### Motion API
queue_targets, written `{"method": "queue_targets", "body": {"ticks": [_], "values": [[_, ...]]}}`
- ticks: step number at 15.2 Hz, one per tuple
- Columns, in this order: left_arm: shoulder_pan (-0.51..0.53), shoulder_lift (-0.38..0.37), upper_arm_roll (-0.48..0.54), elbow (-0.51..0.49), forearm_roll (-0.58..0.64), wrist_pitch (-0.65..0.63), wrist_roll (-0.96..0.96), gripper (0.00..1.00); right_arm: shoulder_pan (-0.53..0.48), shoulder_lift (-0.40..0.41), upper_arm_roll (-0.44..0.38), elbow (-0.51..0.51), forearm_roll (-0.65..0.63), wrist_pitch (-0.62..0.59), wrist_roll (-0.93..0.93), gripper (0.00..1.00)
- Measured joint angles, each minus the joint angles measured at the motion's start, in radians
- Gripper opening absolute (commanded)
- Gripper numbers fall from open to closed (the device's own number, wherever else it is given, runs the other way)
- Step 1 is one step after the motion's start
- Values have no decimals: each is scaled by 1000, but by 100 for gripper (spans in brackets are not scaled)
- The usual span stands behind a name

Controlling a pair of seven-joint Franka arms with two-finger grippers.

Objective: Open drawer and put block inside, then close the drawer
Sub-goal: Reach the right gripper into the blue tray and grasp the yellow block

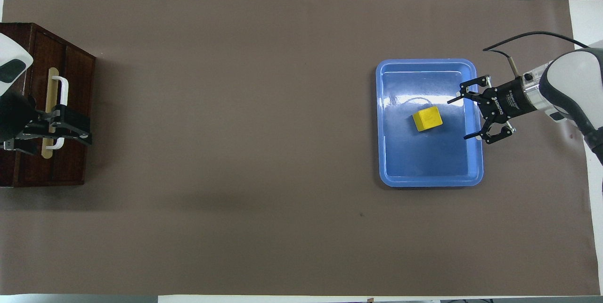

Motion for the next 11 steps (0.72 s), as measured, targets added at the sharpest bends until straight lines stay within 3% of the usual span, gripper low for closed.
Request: {"method": "queue_targets", "body": {"ticks": [6,11], "values": [[0,0,0,0,0,0,0,100,3,98,4,74,56,-35,46,100],[0,0,0,0,0,0,0,100,8,111,5,81,56,-34,46,100]]}}
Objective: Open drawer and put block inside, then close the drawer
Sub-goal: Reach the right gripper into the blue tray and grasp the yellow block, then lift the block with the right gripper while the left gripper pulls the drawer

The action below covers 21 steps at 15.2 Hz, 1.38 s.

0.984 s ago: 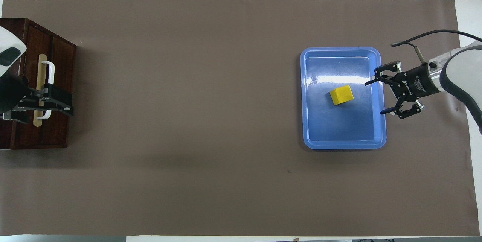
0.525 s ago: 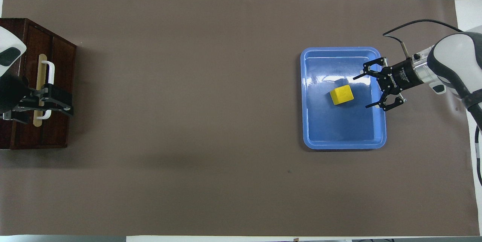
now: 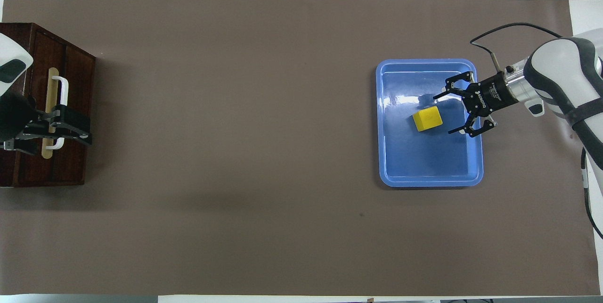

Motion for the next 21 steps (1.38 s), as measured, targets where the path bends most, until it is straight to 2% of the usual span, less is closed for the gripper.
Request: {"method": "queue_targets", "body": {"ticks": [12,13,14,16,17,21], "values": [[0,0,0,0,0,0,0,100,19,11,1,-32,0,35,-8,100],[0,0,0,0,0,0,0,100,19,11,1,-33,0,35,-8,92],[0,0,0,0,0,0,0,100,19,11,1,-33,0,36,-8,73],[0,0,0,0,0,0,0,100,19,11,1,-34,0,41,-9,16],[0,0,0,0,0,0,0,100,19,11,1,-35,0,44,-14,0],[0,0,0,-1,0,40,0,100,19,11,1,-38,0,46,-32,0]]}}
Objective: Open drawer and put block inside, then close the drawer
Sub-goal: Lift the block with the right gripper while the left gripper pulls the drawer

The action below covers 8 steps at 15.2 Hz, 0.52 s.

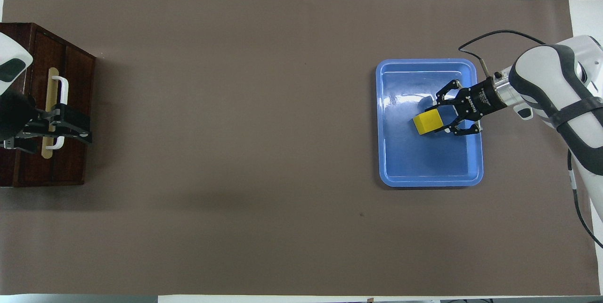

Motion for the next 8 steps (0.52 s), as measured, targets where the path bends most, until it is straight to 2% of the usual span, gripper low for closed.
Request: {"method": "queue_targets", "body": {"ticks": [2,4,6,8], "values": [[0,-1,1,-21,10,79,0,100,0,0,0,5,0,0,-1,0],[0,-6,1,-97,69,253,18,100,0,-2,2,33,0,-8,3,0],[-1,0,0,-193,153,404,46,100,6,-8,12,86,1,-26,50,0],[-1,34,-4,-252,250,498,54,100,41,-19,18,164,1,-60,141,0]]}}
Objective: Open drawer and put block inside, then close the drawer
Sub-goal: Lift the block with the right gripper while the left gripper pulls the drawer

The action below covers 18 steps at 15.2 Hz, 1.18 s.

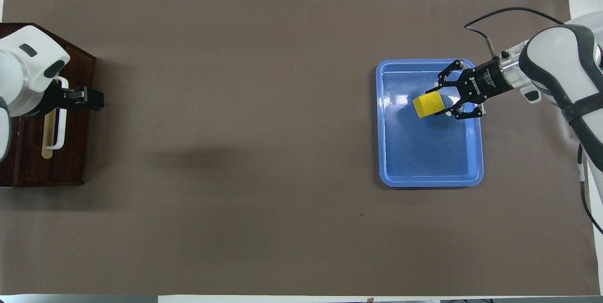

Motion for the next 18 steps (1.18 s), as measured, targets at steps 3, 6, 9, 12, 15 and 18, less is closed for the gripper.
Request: {"method": "queue_targets", "body": {"ticks": [3,6,9,12,15,18], "values": [[1,77,2,-53,138,140,2,100,100,-35,4,90,15,-15,173,0],[18,112,10,-115,181,265,2,100,208,-67,6,126,37,-5,320,0],[48,113,13,-142,226,308,10,100,300,-79,6,149,38,42,437,0],[55,114,13,-150,234,320,15,100,351,-82,6,152,38,80,502,0],[53,121,8,-165,236,350,11,100,355,-82,5,152,60,106,528,0],[-15,131,4,-167,237,364,-128,100,355,-82,5,152,74,106,533,0]]}}
